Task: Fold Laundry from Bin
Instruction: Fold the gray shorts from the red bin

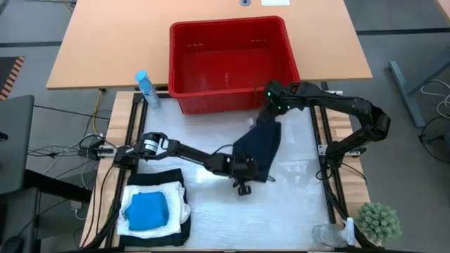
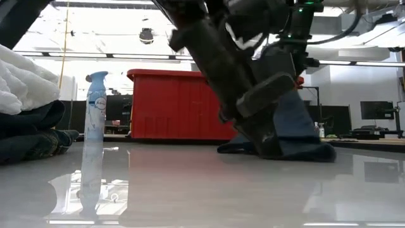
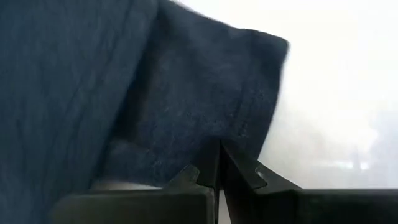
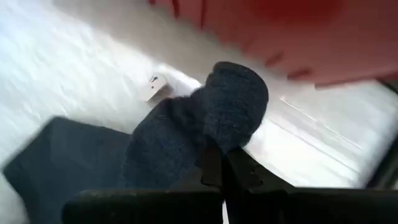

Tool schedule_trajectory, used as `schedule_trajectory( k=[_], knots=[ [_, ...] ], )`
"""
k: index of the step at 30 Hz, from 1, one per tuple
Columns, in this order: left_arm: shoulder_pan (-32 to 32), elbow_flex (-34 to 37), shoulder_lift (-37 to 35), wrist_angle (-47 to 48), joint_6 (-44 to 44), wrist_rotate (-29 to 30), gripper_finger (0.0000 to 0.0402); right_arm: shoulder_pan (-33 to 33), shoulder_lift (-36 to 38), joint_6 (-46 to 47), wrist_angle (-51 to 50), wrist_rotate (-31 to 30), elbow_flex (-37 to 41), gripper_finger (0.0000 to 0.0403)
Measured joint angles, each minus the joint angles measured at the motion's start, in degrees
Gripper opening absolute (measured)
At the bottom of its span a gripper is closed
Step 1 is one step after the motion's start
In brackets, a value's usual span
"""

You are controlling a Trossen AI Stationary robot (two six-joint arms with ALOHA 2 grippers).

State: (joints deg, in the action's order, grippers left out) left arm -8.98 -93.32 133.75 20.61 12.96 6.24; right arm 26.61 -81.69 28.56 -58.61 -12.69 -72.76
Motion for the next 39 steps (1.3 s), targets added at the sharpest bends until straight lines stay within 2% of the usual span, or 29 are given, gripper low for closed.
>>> schedule_trajectory(
  k=[5,8,14,17,25,31,33,39],
  knots=[
    [-3.9,0.1,-0.4,2.5,2.9,5.2,0.0000,-3.9,-0.1,3.2,-4.7,1.6,2.7,0.0019],
    [-4.3,0.2,-0.6,2.2,5.4,6.0,0.0000,-7.5,-0.1,7.4,-5.7,1.9,5.8,0.0019],
    [-3.2,0.3,-0.6,0.6,7.8,3.7,0.0000,-16.4,-0.1,17.4,-5.6,2.3,9.2,0.0019],
    [-2.6,0.3,-0.8,0.9,8.0,2.3,0.0000,-18.9,-0.1,21.2,-9.1,2.2,10.4,0.0019],
    [-2.4,0.3,-0.8,0.9,10.3,2.7,0.0000,-20.8,-0.1,24.3,-8.8,1.6,19.9,0.0019],
    [-2.8,0.3,-0.8,0.8,11.1,3.2,0.0000,-21.0,-0.1,24.0,-3.7,3.6,24.1,0.0019],
    [-2.8,0.3,-0.8,0.8,11.7,3.2,0.0000,-21.0,-0.1,22.7,-2.4,3.6,24.4,0.0034],
    [-2.8,0.3,-0.8,0.8,12.6,3.3,0.0000,-20.0,-0.1,19.9,-3.1,2.2,24.4,0.0139]
  ],
)
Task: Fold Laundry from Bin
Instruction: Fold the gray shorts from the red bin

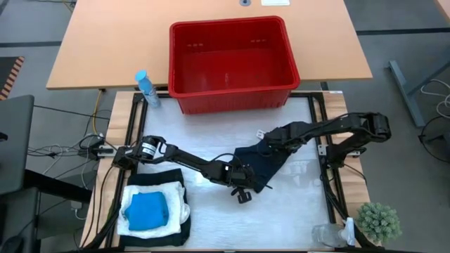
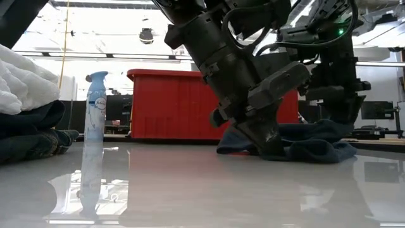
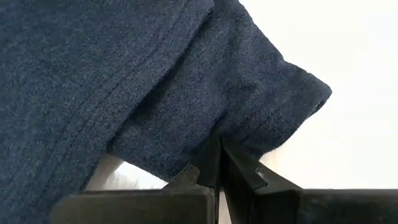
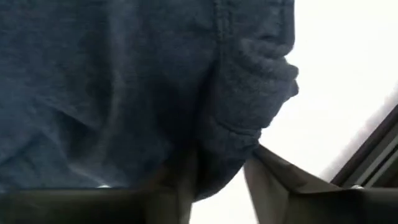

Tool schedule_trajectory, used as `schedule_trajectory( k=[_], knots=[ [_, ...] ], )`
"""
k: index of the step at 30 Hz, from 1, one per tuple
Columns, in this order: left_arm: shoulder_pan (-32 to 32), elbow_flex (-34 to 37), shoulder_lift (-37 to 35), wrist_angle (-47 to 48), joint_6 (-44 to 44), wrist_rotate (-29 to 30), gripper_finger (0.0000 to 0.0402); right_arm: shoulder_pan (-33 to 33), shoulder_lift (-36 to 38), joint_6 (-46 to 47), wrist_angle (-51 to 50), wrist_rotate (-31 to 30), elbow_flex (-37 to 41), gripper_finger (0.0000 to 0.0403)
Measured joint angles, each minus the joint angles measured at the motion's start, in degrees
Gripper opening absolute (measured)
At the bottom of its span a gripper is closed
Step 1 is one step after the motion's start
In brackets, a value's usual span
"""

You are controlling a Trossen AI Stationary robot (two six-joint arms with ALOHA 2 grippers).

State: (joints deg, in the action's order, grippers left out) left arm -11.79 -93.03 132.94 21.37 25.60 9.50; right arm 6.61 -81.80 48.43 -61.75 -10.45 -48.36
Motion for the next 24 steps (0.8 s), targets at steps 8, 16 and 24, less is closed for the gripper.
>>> schedule_trajectory(
  k=[8,16,24],
  knots=[
    [0.0,0.0,-0.3,0.2,0.6,-0.3,0.0000,3.0,1.5,-1.7,-8.1,-5.5,0.0,0.0219],
    [0.3,0.5,-2.4,1.8,-0.3,1.6,0.0000,3.4,4.6,-0.6,-7.3,-4.9,-0.7,0.0215],
    [0.8,0.5,-2.5,1.7,-1.3,0.2,0.0000,-2.4,9.7,-10.6,0.4,-4.7,-2.6,0.0214]
  ],
)
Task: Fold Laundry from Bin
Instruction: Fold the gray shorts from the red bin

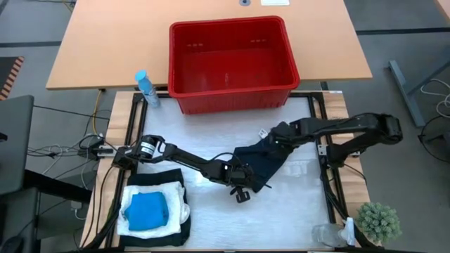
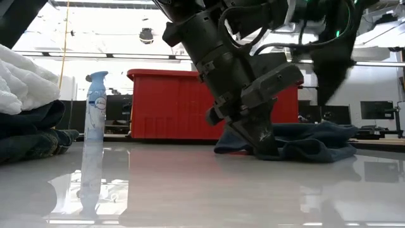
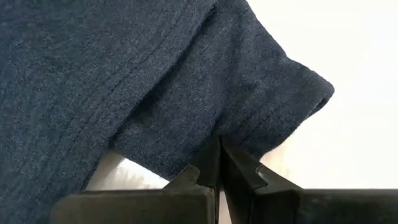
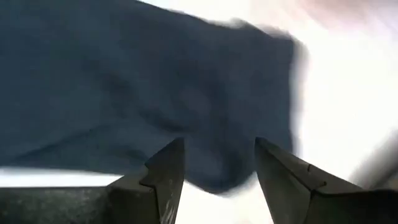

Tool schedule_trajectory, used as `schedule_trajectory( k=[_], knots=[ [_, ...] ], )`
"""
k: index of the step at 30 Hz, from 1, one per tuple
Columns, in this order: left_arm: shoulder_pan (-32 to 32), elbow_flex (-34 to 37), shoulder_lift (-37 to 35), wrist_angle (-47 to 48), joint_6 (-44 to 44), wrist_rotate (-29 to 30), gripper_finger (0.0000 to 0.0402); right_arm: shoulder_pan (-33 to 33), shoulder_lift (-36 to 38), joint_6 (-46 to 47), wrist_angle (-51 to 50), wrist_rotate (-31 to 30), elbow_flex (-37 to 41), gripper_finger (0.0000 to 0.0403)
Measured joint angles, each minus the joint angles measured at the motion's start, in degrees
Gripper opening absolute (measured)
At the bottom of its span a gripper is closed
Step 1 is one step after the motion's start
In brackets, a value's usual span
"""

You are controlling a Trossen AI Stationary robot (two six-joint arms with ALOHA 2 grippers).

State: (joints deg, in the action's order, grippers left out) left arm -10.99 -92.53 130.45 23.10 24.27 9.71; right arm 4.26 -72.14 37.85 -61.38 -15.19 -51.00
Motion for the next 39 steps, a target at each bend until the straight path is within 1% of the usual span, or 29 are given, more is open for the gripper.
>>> schedule_trajectory(
  k=[2,4,6,9,11,13,16,20,25,29,31,33,35,39],
  knots=[
    [0.0,0.0,0.0,0.0,-0.3,0.0,0.0000,-3.6,2.2,-6.9,5.5,2.2,0.0,0.0214],
    [0.0,0.0,-0.4,0.1,-1.5,-0.4,0.0000,-8.7,4.0,-13.6,10.6,3.8,0.0,0.0214],
    [0.0,0.0,-0.5,0.1,-2.5,-0.7,0.0000,-14.0,4.7,-17.5,12.9,2.8,-0.1,0.0214],
    [0.0,0.1,-0.8,0.1,-3.0,-0.9,0.0000,-20.5,3.6,-18.9,13.0,-1.2,0.0,0.0214],
    [0.0,0.1,-0.8,0.0,-3.0,-0.9,0.0000,-23.7,2.1,-18.8,15.1,-4.3,1.2,0.0214],
    [0.0,0.1,-0.8,-0.1,-3.1,-0.9,0.0000,-25.7,-0.1,-18.3,18.8,-4.8,3.2,0.0214],
    [0.0,0.1,-0.8,-0.1,-3.5,-1.3,0.0000,-26.8,-4.2,-18.0,26.9,-4.7,4.3,0.0214],
    [0.0,0.1,-0.8,-0.1,-4.3,-1.6,0.0000,-26.3,-9.5,-18.2,32.4,-4.6,4.3,0.0214],
    [0.0,0.1,-0.8,-0.1,-5.2,-1.7,0.0000,-25.9,-14.5,-18.2,34.6,-4.3,4.4,0.0214],
    [-0.1,0.0,-0.8,0.3,-6.2,-1.7,0.0000,-25.9,-17.6,-18.1,34.6,-4.0,4.4,0.0214],
    [-0.1,0.0,-0.8,0.3,-6.6,-1.7,0.0000,-25.8,-18.7,-16.6,34.5,-4.0,4.4,0.0210],
    [-0.1,0.0,-0.8,0.4,-6.7,-1.8,0.0000,-25.8,-19.6,-15.3,34.5,-3.9,4.4,0.0199],
    [-0.1,0.0,-0.8,0.4,-6.7,-1.8,0.0000,-25.9,-20.1,-14.4,34.6,-3.7,4.4,0.0177],
    [-0.1,0.0,-0.8,0.4,-6.7,-2.0,0.0000,-25.5,-19.9,-12.8,34.6,-2.4,4.4,0.0110]
  ],
)
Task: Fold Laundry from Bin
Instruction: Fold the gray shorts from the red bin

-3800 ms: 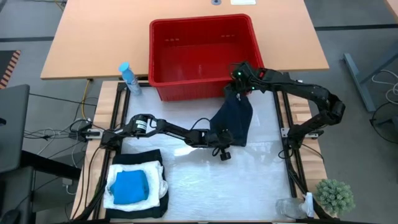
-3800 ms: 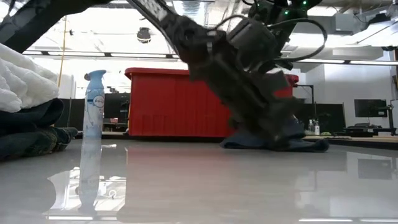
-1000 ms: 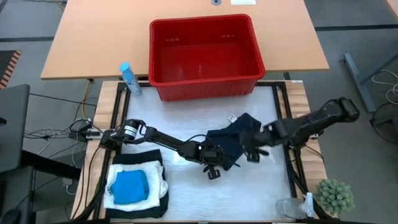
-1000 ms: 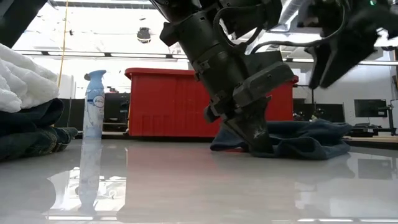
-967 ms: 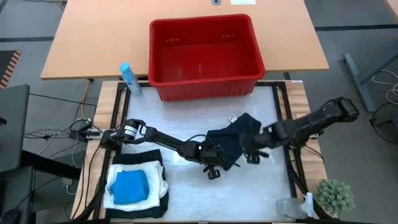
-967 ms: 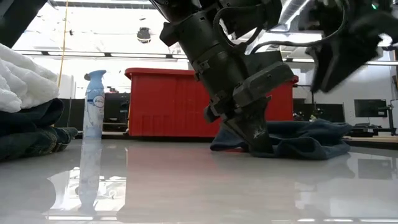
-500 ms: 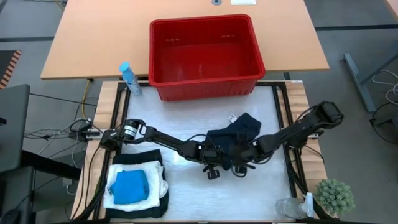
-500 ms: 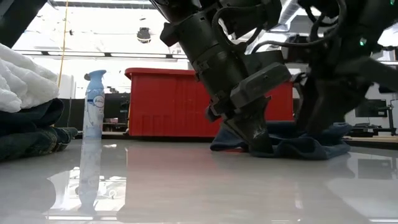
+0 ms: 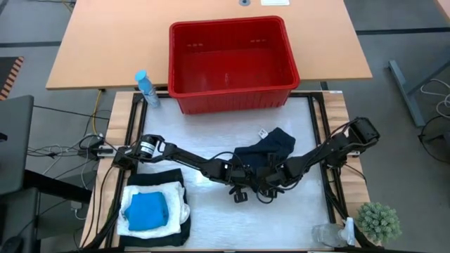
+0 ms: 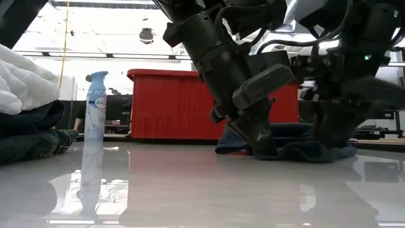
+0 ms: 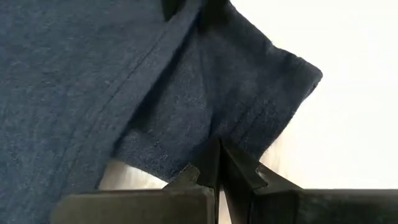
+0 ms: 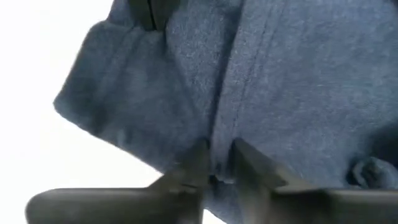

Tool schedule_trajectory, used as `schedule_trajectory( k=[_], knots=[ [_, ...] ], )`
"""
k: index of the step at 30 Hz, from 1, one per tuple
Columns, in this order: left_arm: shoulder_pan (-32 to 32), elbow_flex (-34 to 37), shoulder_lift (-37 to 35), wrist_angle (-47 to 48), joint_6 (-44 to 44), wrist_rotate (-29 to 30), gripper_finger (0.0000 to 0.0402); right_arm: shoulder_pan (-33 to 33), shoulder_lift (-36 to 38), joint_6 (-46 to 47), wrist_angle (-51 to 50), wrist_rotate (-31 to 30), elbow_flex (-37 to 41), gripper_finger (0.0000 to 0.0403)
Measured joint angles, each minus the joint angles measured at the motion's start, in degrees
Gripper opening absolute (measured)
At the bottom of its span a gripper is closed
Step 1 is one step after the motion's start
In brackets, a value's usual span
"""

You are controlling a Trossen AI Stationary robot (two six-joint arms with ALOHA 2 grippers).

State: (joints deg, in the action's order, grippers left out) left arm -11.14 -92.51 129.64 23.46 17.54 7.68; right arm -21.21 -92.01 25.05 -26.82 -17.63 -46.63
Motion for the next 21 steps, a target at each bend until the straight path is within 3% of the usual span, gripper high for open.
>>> schedule_trajectory(
  k=[5,13,21],
  knots=[
    [0.0,0.0,0.0,-0.1,-0.7,-0.2,0.0000,0.0,2.9,0.4,-0.6,1.3,0.0,0.0021],
    [0.0,0.0,0.0,-0.4,-0.6,0.0,0.0000,1.0,8.3,3.6,-2.6,1.6,0.0,0.0049],
    [0.0,0.0,0.0,-0.9,-0.4,0.0,0.0000,1.4,12.7,4.9,-2.7,10.1,-1.4,0.0016]
  ],
)
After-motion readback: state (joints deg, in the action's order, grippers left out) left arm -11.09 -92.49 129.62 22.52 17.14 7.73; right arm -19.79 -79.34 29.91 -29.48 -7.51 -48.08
